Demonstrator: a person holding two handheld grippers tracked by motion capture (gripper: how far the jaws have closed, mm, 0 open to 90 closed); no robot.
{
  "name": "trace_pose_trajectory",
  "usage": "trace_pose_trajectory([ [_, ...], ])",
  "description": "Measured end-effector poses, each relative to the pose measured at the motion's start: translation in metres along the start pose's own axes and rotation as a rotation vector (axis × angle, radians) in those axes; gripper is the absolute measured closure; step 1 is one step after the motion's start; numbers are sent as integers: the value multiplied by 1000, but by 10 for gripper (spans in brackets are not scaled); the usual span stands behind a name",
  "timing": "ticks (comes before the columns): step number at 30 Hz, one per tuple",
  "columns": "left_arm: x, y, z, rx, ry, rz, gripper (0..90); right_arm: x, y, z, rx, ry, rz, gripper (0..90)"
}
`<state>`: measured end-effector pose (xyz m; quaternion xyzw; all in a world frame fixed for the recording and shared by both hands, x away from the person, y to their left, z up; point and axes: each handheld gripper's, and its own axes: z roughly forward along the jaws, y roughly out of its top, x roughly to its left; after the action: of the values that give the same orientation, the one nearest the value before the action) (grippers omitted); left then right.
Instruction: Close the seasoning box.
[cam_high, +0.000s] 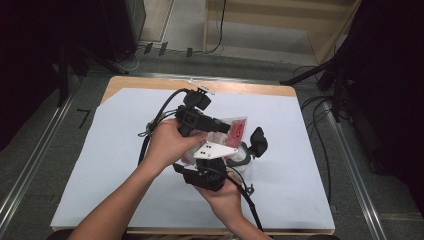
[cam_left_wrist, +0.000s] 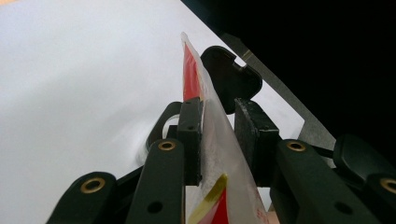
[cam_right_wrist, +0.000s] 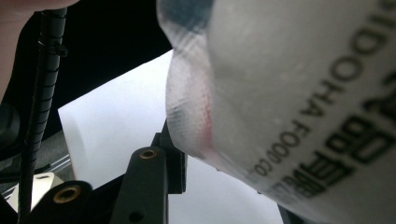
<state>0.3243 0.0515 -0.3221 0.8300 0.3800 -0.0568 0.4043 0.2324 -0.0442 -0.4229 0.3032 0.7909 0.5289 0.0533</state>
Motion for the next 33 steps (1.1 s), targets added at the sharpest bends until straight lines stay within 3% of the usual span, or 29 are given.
trace_pose_trajectory([
  [33,-2,-1,0,4,-1,7,730,2,-2,0,0,-1,3,641],
])
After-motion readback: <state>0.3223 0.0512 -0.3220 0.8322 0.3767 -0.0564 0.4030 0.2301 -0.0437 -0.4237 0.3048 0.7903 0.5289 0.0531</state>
